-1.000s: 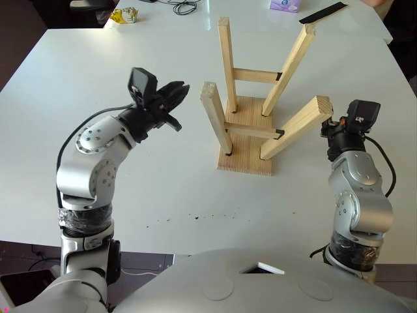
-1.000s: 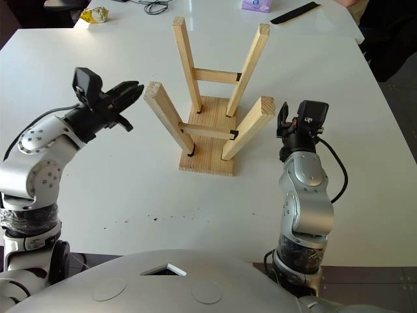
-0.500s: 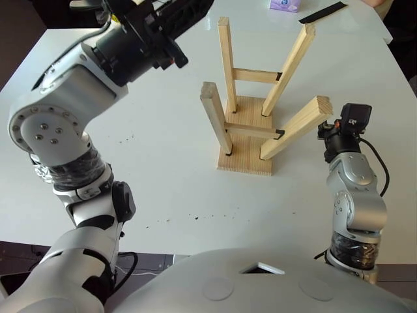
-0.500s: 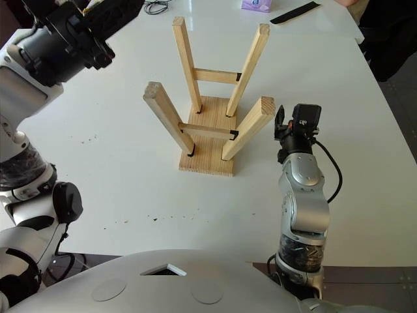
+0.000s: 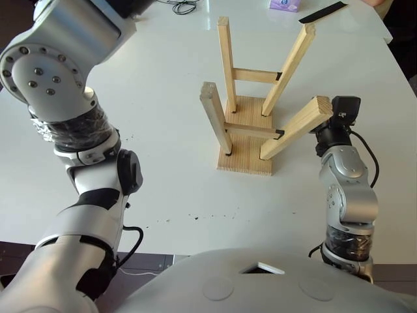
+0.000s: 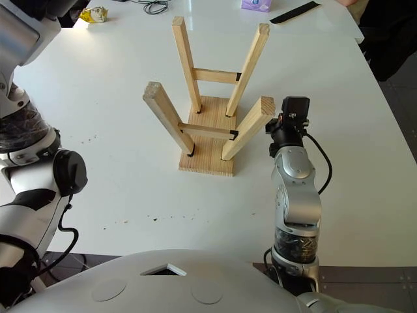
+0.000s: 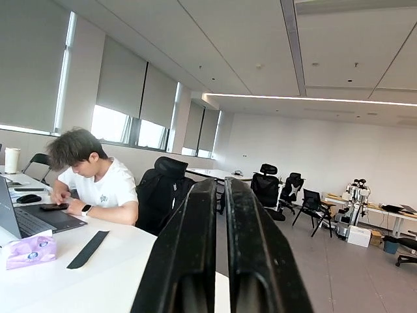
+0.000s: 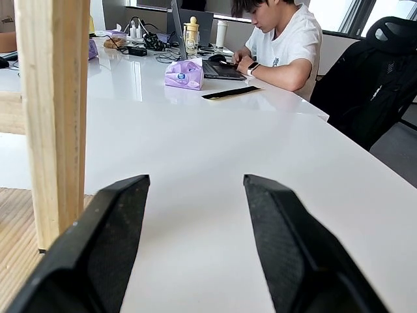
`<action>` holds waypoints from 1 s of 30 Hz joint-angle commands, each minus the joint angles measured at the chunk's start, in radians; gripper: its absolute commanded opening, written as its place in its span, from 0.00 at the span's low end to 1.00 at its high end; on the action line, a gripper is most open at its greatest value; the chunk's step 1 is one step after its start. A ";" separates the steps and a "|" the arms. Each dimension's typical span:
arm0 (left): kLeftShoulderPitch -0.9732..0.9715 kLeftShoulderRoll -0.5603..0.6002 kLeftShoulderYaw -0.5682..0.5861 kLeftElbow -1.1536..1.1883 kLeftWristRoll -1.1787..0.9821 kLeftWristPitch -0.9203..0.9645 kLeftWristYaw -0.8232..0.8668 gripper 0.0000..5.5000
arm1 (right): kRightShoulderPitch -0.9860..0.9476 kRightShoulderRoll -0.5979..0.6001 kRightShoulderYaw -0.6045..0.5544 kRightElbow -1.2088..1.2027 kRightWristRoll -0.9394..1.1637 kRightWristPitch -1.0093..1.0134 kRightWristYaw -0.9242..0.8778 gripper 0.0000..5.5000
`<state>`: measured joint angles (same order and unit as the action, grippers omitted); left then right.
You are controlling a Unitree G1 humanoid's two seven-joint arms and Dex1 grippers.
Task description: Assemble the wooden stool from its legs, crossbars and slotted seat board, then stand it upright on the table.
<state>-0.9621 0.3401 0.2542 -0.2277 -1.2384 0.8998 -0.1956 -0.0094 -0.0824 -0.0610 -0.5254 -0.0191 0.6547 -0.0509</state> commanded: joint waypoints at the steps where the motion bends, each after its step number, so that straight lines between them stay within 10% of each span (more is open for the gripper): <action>1: 0.155 -0.033 -0.081 -0.045 0.011 0.019 -0.051 0.04 | 0.009 0.000 0.004 0.001 -0.004 -0.008 0.005 0.48; 9: 0.557 -0.022 -0.348 0.002 0.352 -0.158 -0.235 0.04 | 0.010 -0.005 0.009 0.004 0.005 0.002 0.018 0.48; 30: -0.076 -0.024 0.011 0.032 -0.157 -0.007 0.023 0.04 | 0.008 0.028 -0.003 0.010 -0.005 -0.034 -0.019 0.48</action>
<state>-1.0128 0.3031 0.2487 -0.1877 -1.3593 0.8827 -0.1906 0.0069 -0.0572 -0.0601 -0.5206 -0.0192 0.6289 -0.0660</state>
